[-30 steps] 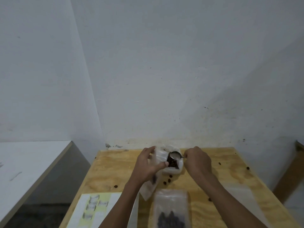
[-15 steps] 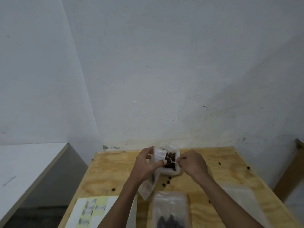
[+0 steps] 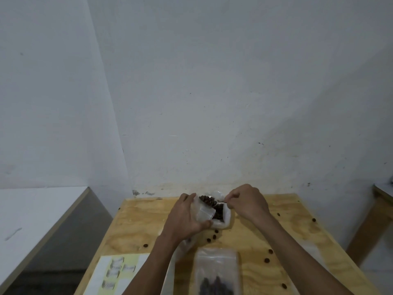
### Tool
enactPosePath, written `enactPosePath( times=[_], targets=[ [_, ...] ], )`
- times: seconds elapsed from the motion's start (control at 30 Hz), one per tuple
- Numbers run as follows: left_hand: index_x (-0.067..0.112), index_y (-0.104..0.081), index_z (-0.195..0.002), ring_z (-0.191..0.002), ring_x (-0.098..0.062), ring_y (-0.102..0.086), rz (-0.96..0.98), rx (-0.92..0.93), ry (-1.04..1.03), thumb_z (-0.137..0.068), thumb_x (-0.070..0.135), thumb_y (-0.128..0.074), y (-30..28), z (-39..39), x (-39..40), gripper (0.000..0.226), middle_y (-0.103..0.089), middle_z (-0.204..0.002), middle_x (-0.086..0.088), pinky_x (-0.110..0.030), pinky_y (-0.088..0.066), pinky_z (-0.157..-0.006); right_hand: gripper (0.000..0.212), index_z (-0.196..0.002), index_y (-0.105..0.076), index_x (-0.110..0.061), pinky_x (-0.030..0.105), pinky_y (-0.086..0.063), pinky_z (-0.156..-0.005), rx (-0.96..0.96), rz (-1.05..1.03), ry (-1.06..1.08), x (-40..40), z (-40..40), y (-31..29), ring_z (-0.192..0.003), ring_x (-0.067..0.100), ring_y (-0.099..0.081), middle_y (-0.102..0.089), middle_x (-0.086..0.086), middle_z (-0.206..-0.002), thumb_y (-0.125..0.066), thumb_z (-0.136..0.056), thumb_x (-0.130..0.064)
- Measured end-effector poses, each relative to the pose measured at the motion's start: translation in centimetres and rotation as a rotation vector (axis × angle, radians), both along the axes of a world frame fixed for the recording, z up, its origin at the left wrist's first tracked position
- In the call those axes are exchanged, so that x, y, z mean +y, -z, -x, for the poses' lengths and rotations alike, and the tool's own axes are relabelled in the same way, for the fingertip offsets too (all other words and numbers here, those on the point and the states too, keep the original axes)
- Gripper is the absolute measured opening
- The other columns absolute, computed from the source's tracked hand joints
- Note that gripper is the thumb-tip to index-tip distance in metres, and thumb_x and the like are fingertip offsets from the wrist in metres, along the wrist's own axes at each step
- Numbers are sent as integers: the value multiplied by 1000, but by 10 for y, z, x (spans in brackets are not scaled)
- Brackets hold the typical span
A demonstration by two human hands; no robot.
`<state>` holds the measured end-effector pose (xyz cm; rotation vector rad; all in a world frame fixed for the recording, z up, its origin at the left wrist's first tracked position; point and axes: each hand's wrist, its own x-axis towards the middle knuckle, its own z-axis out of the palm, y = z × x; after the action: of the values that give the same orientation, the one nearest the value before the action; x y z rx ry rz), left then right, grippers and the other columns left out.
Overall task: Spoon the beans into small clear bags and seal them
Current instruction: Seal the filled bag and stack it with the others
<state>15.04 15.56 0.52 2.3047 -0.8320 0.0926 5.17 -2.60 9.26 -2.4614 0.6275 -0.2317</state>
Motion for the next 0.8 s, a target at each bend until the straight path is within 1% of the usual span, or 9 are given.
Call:
enactPosePath(
  times=[0.1,0.17,0.33,0.4,0.47,0.53,0.63,0.7,0.8],
  targets=[
    [13,-42,-150,-117,-12,-50,40,-35,-16,-69,64,-78,1,0,-1,102,-48,-134,3,-23,-41,-88,27,-97,-82,-30,22,-50,-55,23,157,-52,10,4,-4,-71,11,-66,-77,-9,-96,-66,-89,-11],
    [13,-42,-150,-118,-12,-50,56,-31,-22,-67,68,-76,0,1,0,105,-48,-134,4,-22,-41,-90,26,-102,-81,-30,21,-40,-50,-27,211,-25,10,5,-6,-71,12,-62,-76,-6,-100,-67,-89,-14],
    [16,-49,-147,-120,-12,-53,237,157,-87,-57,75,-73,1,0,3,110,-54,-134,4,-30,-48,-99,22,-102,-79,-29,24,-46,-57,-30,335,89,0,3,10,-80,18,-69,-72,-4,-105,-65,-91,-17],
    [23,-59,-139,-115,-12,-59,343,252,-103,-56,72,-75,0,-2,1,97,-60,-130,6,-32,-53,-95,19,-94,-79,-26,25,-43,-54,30,355,86,0,2,24,-80,18,-69,-69,-3,-97,-63,-91,-15],
    [38,-66,-118,-105,-6,-62,395,314,-82,-56,69,-74,-3,-2,-2,70,-65,-118,12,-23,-52,-83,19,-87,-73,-22,26,-38,-52,93,383,79,3,1,35,-82,20,-68,-62,-1,-90,-58,-91,-11],
    [38,-69,-110,-99,-5,-66,440,368,-52,-58,67,-74,-8,-3,-5,60,-70,-112,13,-19,-51,-74,20,-98,-76,-23,27,-41,-58,115,375,59,6,-1,44,-86,21,-68,-65,2,-101,-58,-94,-14],
    [31,-77,-104,-100,-16,-71,515,488,-48,-67,55,-79,-10,-7,-11,44,-77,-104,8,-33,-56,-77,20,-108,-78,-24,27,-50,-63,105,276,66,11,-4,53,-88,20,-70,-71,1,-109,-64,-95,-19],
    [30,-79,-100,-102,-21,-72,562,575,-41,-69,52,-79,-12,-10,-15,37,-77,-104,4,-51,-59,-85,16,-91,-78,-27,25,-45,-53,106,184,94,11,-6,57,-71,18,-66,-72,-1,-88,-64,-95,-20],
    [26,-78,-98,-107,-21,-69,614,632,-39,-71,52,-77,-15,-10,-20,37,-74,-110,-3,-61,-54,-92,38,-55,-56,-20,23,-29,-42,92,-31,141,8,-13,68,-43,17,-44,-51,-2,-53,-56,-93,-16]
  ],
)
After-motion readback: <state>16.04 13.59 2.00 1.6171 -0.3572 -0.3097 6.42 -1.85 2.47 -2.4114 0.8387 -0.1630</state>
